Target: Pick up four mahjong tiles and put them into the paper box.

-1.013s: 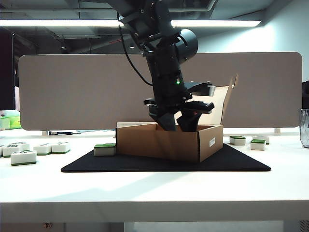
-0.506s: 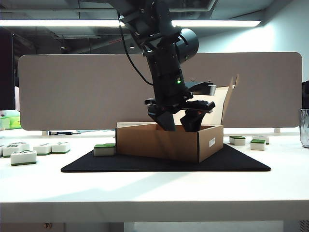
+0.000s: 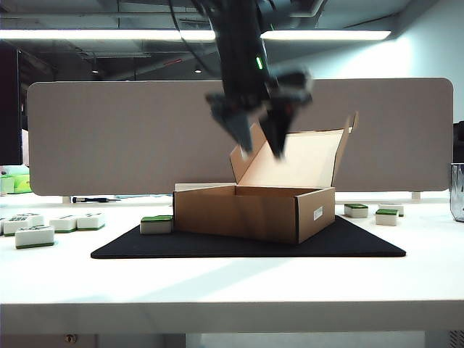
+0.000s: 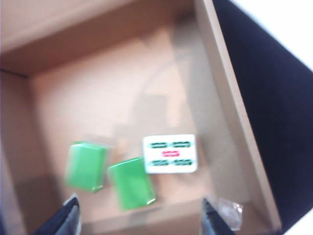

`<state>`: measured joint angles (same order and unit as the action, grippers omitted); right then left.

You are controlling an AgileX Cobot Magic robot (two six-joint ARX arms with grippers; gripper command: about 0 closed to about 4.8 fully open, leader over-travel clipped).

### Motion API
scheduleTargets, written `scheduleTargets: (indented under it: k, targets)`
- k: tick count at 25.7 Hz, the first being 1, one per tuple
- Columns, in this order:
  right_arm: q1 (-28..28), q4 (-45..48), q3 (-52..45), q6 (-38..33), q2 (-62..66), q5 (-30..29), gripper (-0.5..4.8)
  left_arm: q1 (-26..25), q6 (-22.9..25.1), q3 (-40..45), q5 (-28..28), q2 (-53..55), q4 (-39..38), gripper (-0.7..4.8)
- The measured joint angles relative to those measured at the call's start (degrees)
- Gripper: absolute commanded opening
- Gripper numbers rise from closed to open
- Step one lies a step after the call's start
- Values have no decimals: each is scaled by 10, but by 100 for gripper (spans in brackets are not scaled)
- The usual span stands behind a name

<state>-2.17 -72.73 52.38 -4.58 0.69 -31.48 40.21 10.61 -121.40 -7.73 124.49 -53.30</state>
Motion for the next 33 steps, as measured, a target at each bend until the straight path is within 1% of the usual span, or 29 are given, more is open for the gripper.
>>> scheduleTargets:
  k: [4,7,10,12,14,18,21,23,25,26,33]
  targets:
    - [0,0,0,0,0,2,-1,-35,27,-2,-2,-52,-15,308]
    - [0,0,0,0,0,6,-1,-70,36,8,2,-77,-43,308]
    - [0,0,0,0,0,8,-1,-106,47,41,27,-108,-52,308]
    - [0,0,0,0,0,9,-1,-144,85,86,68,-131,-43,309]
    - [0,0,0,0,0,9,-1,-159,110,115,90,-130,-39,309]
    - [0,0,0,0,0,10,-1,-179,193,186,137,-125,-31,309]
    - [0,0,0,0,0,10,-1,-179,305,239,148,-125,-16,309]
    - [0,0,0,0,0,10,-1,-182,367,269,151,-125,22,309]
    - [0,0,0,0,0,11,-1,-183,383,287,150,-123,75,309]
    - [0,-1,0,0,0,11,-1,-184,385,290,149,-123,88,309]
    - [0,-1,0,0,0,11,-1,-185,386,290,148,-116,125,309]
